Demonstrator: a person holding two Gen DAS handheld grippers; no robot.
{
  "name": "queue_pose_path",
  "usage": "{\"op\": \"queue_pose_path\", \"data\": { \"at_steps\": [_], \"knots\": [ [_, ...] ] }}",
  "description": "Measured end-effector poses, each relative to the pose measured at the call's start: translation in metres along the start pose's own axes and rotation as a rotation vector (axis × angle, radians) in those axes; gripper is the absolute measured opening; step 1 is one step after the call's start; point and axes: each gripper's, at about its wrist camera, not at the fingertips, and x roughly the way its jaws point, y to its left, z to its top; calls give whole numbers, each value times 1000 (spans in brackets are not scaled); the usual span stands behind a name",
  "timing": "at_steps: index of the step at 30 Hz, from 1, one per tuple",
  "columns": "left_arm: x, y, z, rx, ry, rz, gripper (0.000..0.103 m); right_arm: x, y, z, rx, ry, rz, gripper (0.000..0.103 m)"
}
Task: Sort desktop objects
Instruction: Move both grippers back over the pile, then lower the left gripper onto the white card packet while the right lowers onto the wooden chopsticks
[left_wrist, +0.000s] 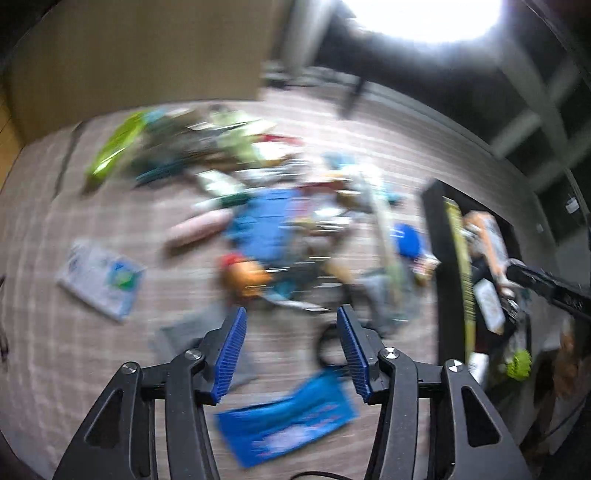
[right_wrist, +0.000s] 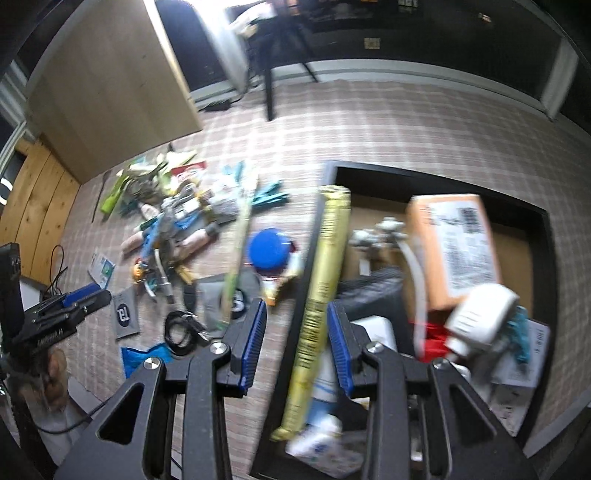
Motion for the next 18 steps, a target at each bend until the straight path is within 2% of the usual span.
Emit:
{"op": "queue_pose_path", "data": {
  "at_steps": [4, 9, 15, 18],
  "knots": [
    [4, 61, 2, -128, 12, 34, 54, 19, 27, 8, -22, 30, 19, 34],
    [13, 122, 3, -283, 35, 23, 55, 52, 53, 22, -23, 93, 55, 34],
    [31, 156, 11, -380, 72, -11, 64, 90, 66, 37, 22, 164, 82, 34],
    [40, 166, 16, -414, 86, -8, 65, 107, 71, 43, 35, 192, 72, 34]
  ]
}}
